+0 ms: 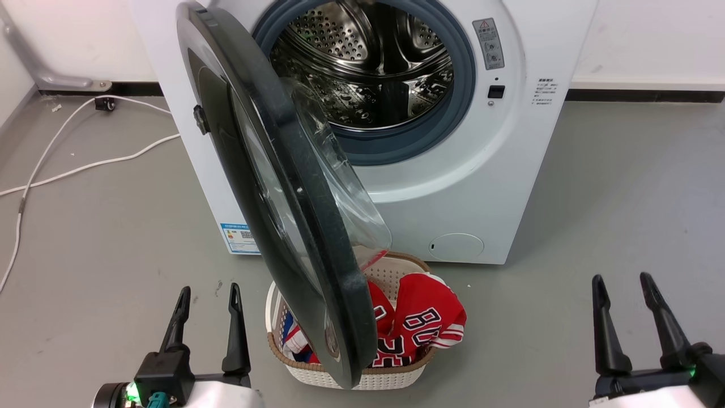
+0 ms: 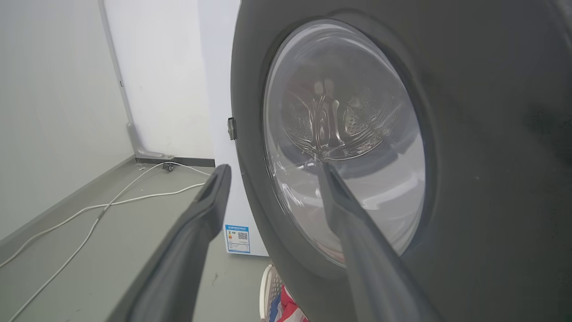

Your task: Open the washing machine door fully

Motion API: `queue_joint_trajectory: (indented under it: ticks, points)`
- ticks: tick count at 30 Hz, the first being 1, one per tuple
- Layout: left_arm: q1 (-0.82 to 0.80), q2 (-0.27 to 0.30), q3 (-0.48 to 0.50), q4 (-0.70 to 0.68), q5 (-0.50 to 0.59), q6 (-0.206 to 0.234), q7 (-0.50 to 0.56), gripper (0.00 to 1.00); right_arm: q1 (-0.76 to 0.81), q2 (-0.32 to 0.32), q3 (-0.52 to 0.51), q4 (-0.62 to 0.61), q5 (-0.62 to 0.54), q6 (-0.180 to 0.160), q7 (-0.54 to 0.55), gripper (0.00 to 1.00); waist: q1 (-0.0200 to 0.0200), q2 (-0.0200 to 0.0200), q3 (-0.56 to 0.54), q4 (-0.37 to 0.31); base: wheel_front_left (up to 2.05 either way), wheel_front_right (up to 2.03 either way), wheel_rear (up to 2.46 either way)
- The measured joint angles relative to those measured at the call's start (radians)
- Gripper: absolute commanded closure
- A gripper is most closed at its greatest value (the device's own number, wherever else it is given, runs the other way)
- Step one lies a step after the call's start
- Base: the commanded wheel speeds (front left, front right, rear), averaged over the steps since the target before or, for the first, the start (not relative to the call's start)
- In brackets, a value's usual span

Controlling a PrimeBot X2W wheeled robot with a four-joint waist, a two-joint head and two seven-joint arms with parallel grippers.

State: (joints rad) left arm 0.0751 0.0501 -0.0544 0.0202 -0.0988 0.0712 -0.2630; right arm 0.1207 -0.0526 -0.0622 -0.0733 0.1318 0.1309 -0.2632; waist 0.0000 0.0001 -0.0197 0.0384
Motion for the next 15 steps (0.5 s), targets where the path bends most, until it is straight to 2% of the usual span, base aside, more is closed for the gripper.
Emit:
queue_joint_trajectory:
  ticks: [15]
  points:
    - [0.014,0.0,0.007,0.003,0.0,0.008,0.0,0.0,0.07,0.0,0.021,0.001,0.049,0.0,0.0,0.0,0.0,0.0,-0.012,-0.004,0.0,0.0,0.0]
